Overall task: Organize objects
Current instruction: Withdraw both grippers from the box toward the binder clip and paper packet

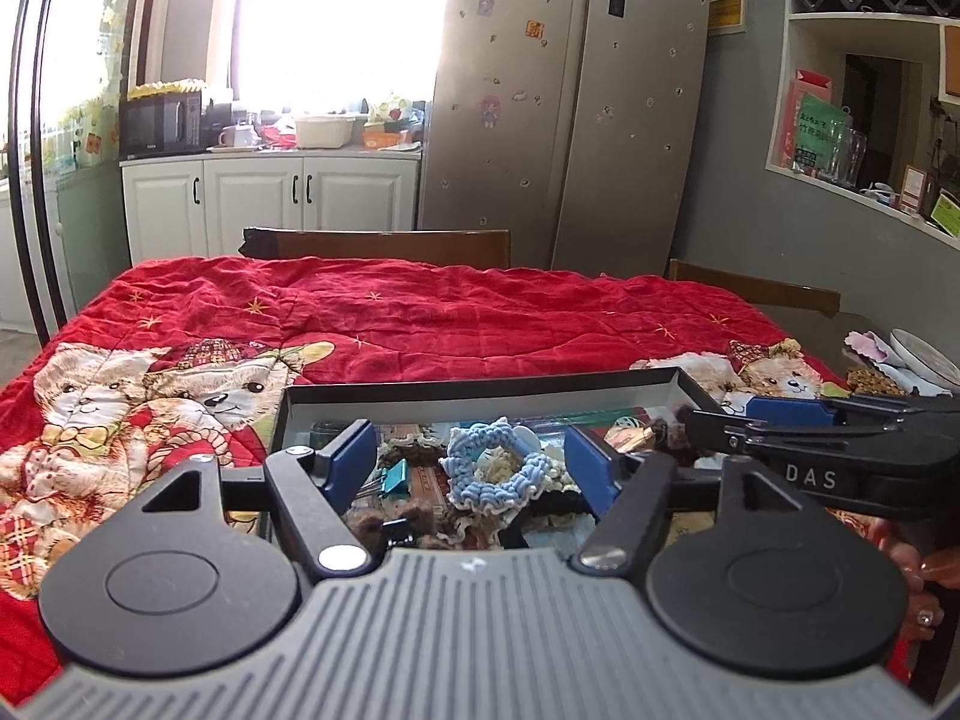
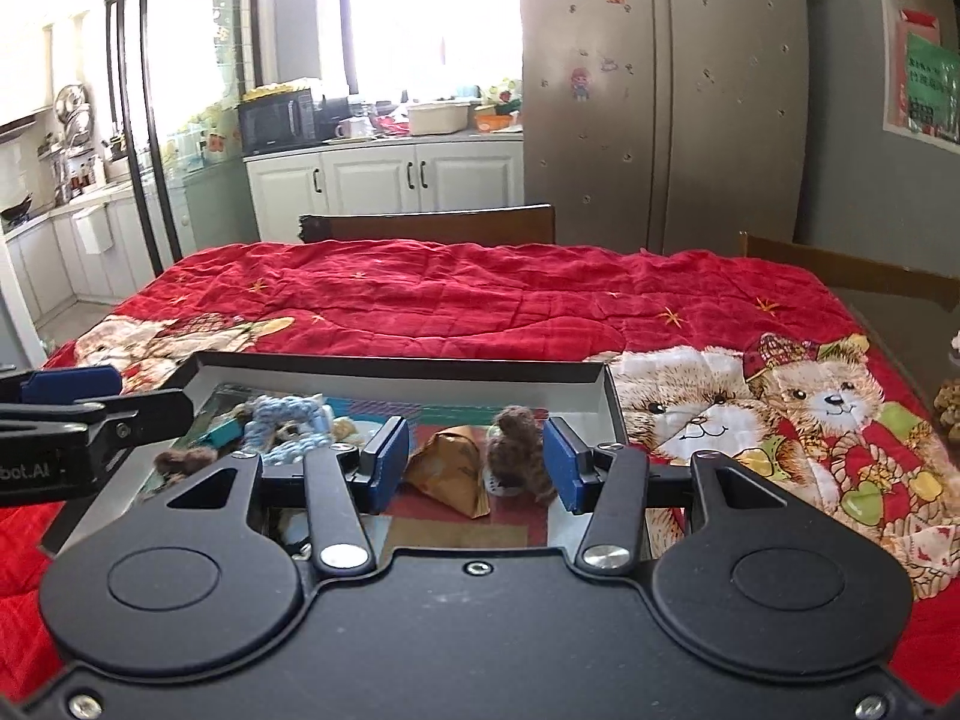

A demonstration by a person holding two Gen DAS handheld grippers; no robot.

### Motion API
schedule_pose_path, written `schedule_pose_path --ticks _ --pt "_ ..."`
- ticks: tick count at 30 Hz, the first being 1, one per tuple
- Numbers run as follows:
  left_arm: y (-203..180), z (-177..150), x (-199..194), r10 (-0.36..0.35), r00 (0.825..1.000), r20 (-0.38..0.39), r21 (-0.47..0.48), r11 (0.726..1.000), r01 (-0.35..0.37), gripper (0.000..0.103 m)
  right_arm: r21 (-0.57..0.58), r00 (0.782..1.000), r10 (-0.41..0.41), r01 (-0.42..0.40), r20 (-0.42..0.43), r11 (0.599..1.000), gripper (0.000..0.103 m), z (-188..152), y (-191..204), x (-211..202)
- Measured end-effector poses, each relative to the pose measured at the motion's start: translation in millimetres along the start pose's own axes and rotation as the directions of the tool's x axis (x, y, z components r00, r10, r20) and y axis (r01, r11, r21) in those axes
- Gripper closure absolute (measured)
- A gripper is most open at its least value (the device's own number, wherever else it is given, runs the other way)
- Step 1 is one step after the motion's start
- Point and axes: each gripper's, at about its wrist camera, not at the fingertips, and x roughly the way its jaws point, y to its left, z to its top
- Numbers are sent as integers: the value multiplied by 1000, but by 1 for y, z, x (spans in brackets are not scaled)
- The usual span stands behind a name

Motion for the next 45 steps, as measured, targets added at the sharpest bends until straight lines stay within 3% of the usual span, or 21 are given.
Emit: schedule_pose_path --ticks 27,35,45 --pt "0 -33 -78 -68 998 4 76 995 68 18 -118 996 88 -85 22 989 49 -50 30 -100" --pt "8 -56 -80 -70 997 -42 93 993 74 18 -149 994 113 -110 10 983 49 -69 45 -106" --pt "15 -80 -76 -67 992 -107 119 990 79 18 -159 980 197 -200 -33 967 49 -94 59 -94"
